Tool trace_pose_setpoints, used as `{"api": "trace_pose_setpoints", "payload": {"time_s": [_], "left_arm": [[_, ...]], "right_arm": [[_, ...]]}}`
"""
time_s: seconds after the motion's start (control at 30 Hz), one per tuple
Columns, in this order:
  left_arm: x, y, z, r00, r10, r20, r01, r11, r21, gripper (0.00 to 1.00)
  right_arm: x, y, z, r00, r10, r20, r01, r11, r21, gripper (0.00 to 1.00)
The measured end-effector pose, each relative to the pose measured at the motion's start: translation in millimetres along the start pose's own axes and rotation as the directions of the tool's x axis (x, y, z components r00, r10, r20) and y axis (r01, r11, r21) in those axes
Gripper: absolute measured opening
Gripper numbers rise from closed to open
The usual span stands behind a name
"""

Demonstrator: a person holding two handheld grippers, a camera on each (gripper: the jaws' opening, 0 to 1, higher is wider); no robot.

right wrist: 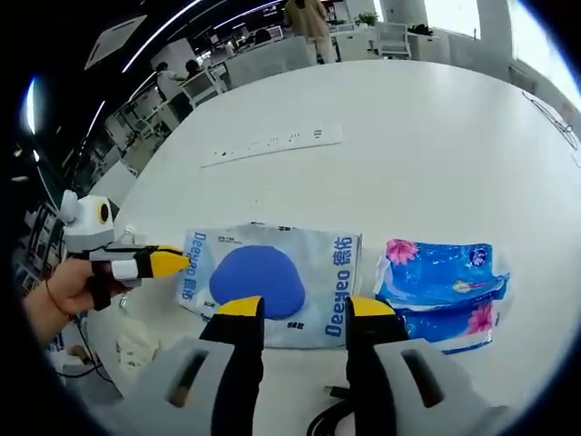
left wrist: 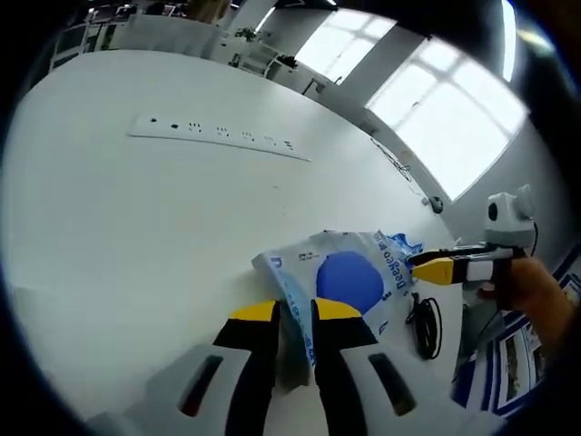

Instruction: Arrange the tabletop items into an orderly group along one side of the table until the central work area is clear of visible clutter.

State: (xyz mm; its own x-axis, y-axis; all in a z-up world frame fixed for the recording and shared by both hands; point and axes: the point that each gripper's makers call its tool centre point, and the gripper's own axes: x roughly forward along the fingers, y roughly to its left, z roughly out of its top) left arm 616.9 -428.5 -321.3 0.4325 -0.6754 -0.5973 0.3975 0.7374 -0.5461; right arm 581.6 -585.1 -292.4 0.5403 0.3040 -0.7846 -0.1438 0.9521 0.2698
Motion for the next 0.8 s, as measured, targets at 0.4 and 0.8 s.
{"api": "trace_pose_setpoints", "payload": {"time_s": [0.4, 0.8], "left_arm": [[-4.9, -3.6, 4.1, 1.000, -0.003, 0.011, 0.003, 0.999, 0.032, 0.33], [-19.9, -8.9, 9.0, 1.000, -0.008, 0.018, 0.007, 0.998, 0.066, 0.52]], "right_arm": [[-5.2, 4.1, 3.5, 1.000, 0.014, 0.017, -0.014, 1.000, 0.004, 0.36], [-17.8, 10.6, 8.6, 0.998, 0.034, 0.045, -0.035, 0.999, 0.004, 0.43]]}}
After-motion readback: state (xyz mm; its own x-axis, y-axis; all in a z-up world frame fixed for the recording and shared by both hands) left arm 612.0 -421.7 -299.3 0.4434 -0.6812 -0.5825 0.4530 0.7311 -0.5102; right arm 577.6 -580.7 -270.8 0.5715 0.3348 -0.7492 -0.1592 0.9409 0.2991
